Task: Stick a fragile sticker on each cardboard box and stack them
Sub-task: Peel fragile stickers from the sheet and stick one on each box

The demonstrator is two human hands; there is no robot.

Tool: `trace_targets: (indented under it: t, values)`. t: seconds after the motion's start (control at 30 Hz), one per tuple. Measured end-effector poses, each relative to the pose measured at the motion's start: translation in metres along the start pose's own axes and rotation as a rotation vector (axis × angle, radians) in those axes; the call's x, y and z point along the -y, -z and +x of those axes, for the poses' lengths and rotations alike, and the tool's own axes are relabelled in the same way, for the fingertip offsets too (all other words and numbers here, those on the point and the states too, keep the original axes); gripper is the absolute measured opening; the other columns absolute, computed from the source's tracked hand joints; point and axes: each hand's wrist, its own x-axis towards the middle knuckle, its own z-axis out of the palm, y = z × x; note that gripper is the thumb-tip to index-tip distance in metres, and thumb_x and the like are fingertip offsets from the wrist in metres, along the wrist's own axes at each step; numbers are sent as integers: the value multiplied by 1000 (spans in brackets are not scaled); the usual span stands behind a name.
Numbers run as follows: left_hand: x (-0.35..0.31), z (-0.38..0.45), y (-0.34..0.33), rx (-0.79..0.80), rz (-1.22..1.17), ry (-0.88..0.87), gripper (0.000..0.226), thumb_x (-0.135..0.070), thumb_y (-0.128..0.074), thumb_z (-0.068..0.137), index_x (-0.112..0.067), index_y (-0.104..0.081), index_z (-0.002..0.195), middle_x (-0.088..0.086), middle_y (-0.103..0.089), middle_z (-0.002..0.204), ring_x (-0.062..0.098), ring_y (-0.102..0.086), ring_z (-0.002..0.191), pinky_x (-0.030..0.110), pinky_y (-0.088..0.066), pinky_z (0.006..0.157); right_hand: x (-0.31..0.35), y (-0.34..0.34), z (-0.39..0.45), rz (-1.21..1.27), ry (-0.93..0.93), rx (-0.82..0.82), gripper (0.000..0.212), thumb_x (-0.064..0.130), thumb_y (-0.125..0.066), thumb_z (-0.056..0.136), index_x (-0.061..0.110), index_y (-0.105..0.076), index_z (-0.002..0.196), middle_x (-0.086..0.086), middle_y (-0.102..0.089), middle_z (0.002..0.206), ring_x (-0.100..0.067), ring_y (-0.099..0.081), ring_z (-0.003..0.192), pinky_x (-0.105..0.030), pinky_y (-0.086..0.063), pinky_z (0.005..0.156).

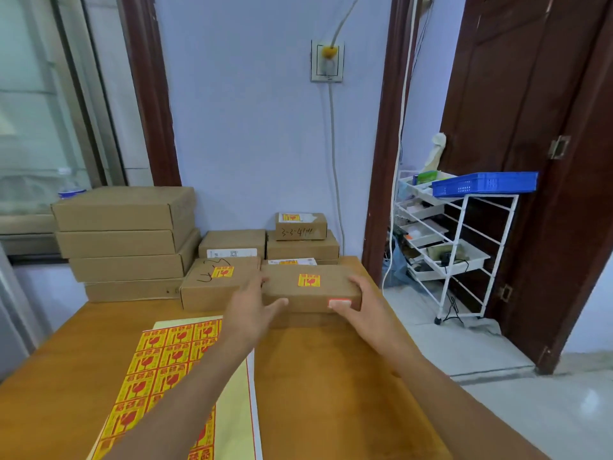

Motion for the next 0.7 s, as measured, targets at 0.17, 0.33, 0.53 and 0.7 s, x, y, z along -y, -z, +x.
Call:
trace_targets:
  t: [0.17, 0.33, 0.53, 0.7]
  values:
    - [36, -7, -28, -61, 60, -85, 62, -43, -73, 90, -43, -41, 144, -1, -67, 123, 19, -66, 107, 35, -57, 88, -39, -15, 5, 174, -13, -27, 84, 26, -76, 94, 51, -26, 157, 29, -51, 142, 1, -55, 130, -37, -49, 112]
    - [43, -11, -41, -164, 35, -80, 70, -39, -72, 92, -45, -31, 149, -1, -70, 113, 18, -69, 90, 35, -58, 78, -51, -23, 14, 76, -54, -18, 83, 37, -74, 94, 53, -23, 157, 26, -57, 140, -3, -56, 130, -38, -47, 113]
    - [38, -12, -42, -129, 118, -32, 73, -48, -60, 97, -48, -9, 149, -5, -71, 102, 15, -69, 86, 33, -60, 75, -40, -23, 15, -139, -73, -34, 49, 42, -65, 99, 32, -47, 143, 20, -59, 122, -12, -59, 125, -29, -48, 101]
    - [36, -10, -40, -97, 149, -3, 72, -53, -54, 99, -48, -3, 150, -8, -69, 107, 13, -68, 91, 30, -59, 79, -31, -21, 15, -118, -108, -12, 51, 43, -65, 98, 30, -48, 144, 18, -57, 123, -13, -58, 127, -32, -48, 103]
